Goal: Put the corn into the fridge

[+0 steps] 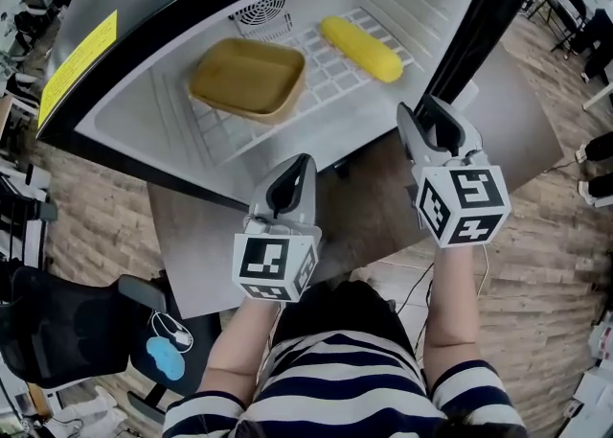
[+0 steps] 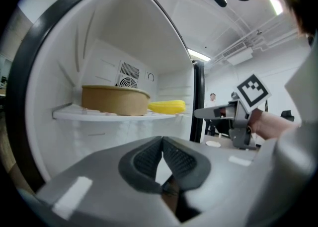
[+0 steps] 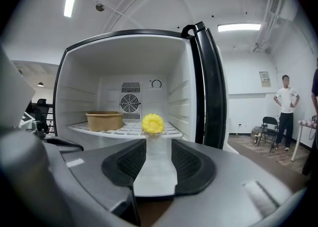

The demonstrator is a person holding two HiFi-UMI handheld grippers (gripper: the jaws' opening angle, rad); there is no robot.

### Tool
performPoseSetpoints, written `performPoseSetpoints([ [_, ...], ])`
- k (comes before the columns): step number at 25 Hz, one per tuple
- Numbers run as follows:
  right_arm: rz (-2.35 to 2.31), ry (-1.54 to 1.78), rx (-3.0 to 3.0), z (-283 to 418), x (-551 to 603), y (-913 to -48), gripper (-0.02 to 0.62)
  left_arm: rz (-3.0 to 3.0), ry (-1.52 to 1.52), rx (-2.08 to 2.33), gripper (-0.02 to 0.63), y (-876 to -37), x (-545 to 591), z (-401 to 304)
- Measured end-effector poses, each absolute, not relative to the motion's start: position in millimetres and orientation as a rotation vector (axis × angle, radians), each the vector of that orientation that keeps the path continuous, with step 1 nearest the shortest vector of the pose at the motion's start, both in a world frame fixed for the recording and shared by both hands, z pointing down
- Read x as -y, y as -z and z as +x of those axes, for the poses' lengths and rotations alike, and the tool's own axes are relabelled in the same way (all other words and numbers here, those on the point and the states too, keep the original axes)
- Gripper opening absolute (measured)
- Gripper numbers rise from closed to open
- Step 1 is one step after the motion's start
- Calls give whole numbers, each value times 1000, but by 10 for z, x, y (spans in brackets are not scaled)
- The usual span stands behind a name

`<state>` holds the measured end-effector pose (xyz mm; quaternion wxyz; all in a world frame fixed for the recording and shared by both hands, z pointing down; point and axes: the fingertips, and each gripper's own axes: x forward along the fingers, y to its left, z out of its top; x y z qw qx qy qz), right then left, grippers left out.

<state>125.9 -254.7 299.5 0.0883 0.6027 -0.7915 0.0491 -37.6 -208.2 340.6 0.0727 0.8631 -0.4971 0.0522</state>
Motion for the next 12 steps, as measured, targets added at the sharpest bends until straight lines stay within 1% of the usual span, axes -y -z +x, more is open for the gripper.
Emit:
performPoseSetpoints([
  [6,1820,-189,2361,1280,2297,-3016,140,2601,-153,1485,0,-3359,1964,-450],
  [12,1827,-241,2356,1279,2037,-3106,103,2610,-121,1481,0,-3270,1824,-508],
])
